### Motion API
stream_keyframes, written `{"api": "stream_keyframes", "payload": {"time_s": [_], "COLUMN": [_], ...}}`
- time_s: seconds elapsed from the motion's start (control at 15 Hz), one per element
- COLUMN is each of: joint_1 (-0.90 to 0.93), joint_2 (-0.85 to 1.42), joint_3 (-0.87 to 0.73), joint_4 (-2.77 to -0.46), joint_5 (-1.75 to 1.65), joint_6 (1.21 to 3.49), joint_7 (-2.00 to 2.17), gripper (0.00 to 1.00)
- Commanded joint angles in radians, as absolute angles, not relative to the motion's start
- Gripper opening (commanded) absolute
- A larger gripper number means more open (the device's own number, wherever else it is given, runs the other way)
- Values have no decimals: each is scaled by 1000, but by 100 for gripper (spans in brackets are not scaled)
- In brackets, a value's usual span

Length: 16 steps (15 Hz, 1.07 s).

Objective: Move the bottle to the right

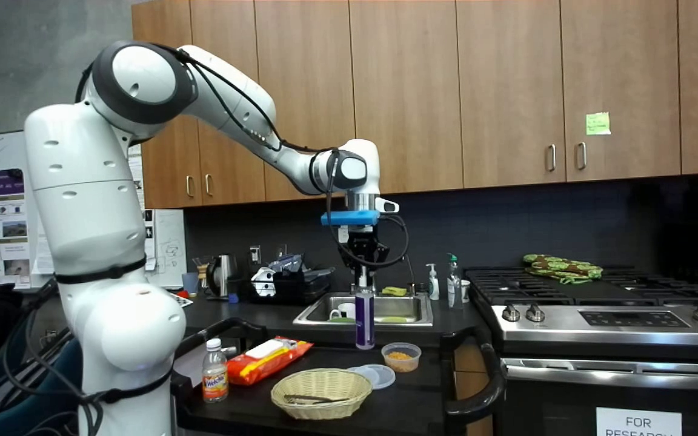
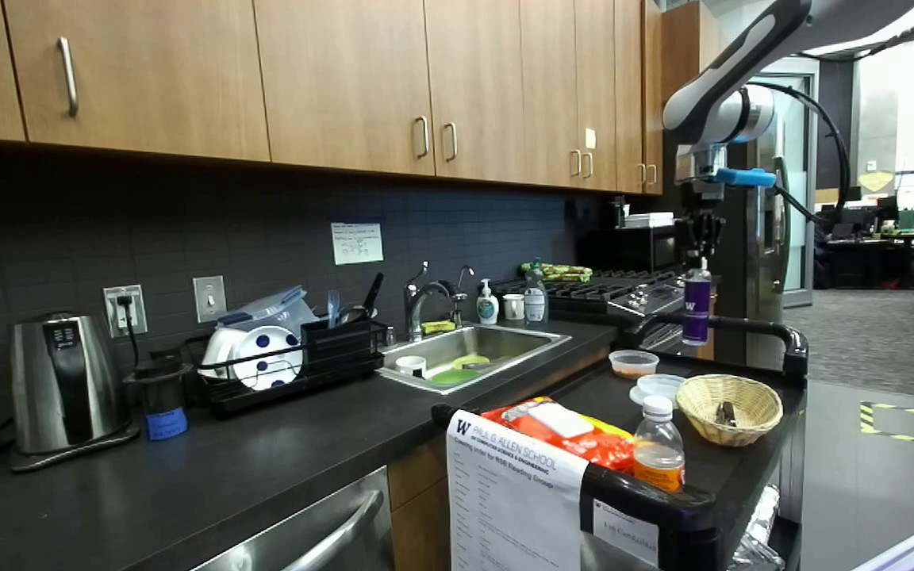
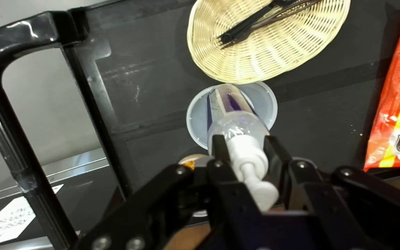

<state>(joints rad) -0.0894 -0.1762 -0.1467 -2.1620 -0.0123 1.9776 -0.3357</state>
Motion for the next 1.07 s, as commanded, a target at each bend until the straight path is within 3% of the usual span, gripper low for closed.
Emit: {"api": "stream_keyframes", "payload": {"time_s": [0.0, 1.0], "joint_1": [-118, -195], "joint_2": [-181, -80], "joint_3": [-171, -216], "joint_4": [-2166, -2177], "joint_5": [-37, -31], "joint_6": [1968, 2108], "joint_7": [-346, -179], "gripper": [8, 8]}}
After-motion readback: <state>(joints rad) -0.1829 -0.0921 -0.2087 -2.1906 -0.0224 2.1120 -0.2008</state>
